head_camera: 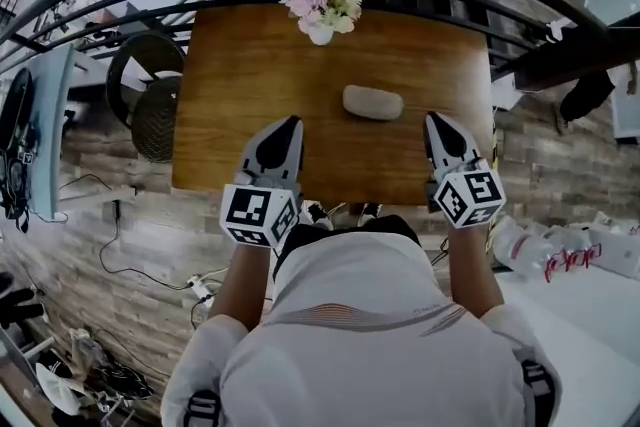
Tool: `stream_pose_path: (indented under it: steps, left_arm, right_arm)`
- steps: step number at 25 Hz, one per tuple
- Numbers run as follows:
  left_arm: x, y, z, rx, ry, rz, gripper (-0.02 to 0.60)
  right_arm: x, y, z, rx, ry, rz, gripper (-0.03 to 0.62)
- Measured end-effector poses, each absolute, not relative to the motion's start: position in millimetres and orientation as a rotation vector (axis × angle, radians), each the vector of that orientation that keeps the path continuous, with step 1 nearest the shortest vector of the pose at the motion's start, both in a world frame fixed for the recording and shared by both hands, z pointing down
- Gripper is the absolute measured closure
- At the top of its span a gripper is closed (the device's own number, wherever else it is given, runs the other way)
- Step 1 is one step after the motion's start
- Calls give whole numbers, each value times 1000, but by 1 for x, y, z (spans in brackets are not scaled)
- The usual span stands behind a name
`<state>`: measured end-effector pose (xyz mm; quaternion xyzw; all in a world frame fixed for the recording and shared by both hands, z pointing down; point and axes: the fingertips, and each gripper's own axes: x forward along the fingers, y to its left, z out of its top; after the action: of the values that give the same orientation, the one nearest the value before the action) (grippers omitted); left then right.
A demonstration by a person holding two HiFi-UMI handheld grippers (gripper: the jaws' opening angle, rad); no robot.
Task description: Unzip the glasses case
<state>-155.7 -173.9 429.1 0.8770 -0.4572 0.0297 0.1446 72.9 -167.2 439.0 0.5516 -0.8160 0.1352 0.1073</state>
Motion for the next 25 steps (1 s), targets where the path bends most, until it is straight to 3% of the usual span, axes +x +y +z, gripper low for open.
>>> stream_pose_path:
  steps: [14, 21, 22, 25]
  left_arm:
    - [-89, -185, 419, 2536, -1334, 189, 558]
    - [-84, -193, 424, 2501, -1355, 185, 558]
    - [-85, -194, 425, 2496, -1356, 188, 558]
    - [-88, -192, 432, 2477, -1359, 202, 558]
  right_arm:
    - [149, -201, 445, 1668, -2447, 453, 542]
    - [135, -209, 468, 1490, -2441, 439, 542]
    - [127, -209, 478, 1410, -2434, 442, 535]
    - [107, -210, 519, 1166, -2360, 420, 402]
